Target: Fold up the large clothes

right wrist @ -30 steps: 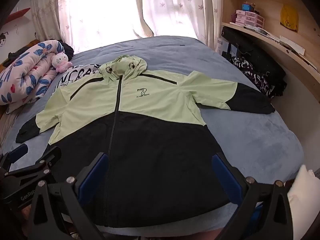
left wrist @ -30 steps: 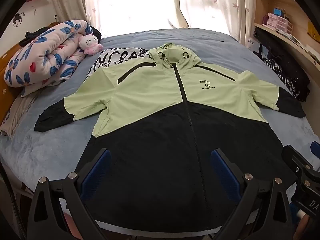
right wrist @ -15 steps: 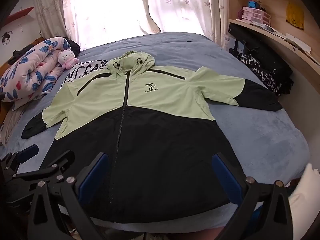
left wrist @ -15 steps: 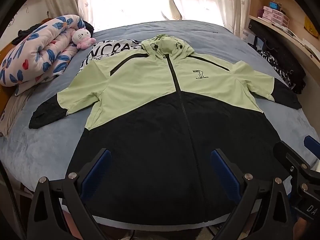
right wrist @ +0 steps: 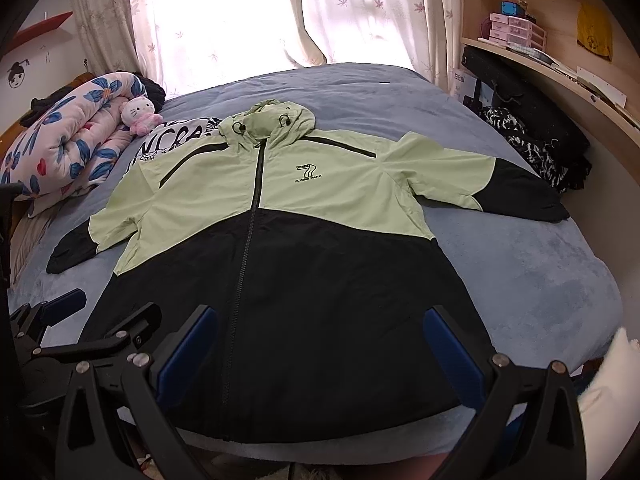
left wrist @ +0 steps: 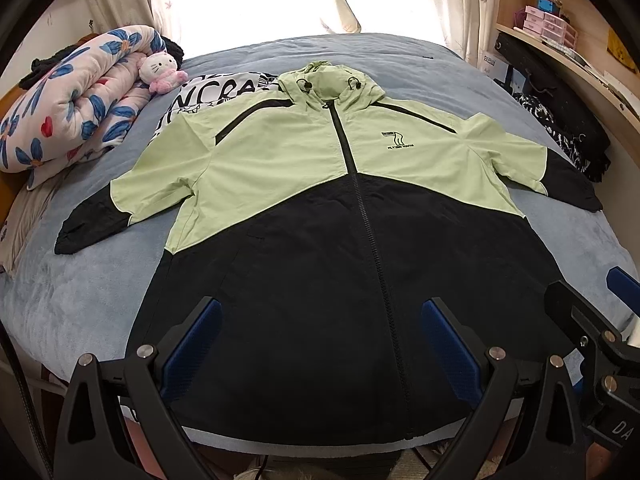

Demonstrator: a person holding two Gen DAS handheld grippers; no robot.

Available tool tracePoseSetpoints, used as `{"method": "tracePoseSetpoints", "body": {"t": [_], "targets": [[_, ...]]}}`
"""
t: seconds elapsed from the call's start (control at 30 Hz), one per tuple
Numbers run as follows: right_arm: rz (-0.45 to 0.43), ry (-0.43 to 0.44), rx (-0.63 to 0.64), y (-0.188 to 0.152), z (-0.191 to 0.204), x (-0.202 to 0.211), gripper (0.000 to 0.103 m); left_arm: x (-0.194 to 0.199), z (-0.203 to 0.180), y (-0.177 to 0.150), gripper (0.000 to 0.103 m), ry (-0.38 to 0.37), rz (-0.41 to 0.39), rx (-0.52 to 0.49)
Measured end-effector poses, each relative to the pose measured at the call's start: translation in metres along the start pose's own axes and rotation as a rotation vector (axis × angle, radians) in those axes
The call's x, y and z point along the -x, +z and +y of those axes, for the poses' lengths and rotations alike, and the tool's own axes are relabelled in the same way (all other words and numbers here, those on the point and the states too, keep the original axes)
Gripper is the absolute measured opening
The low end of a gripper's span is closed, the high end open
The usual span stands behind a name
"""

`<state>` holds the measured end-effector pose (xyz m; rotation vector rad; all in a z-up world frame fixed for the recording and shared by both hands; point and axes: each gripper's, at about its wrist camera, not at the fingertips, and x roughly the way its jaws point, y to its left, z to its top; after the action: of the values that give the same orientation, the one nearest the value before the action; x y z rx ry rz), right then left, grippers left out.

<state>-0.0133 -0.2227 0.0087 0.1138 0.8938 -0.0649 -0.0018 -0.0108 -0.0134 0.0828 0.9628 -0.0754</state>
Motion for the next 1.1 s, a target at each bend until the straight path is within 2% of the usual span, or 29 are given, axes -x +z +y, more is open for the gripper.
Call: {"method": "tracePoseSetpoints", "body": {"t": [1.1], "targets": [[0.035,0.029,0.007,-0.0038,0.0086,-0.0053,0.103,0.0008,0.0086,-0.0039,0.099,0.014,-0.001,0.025]]}}
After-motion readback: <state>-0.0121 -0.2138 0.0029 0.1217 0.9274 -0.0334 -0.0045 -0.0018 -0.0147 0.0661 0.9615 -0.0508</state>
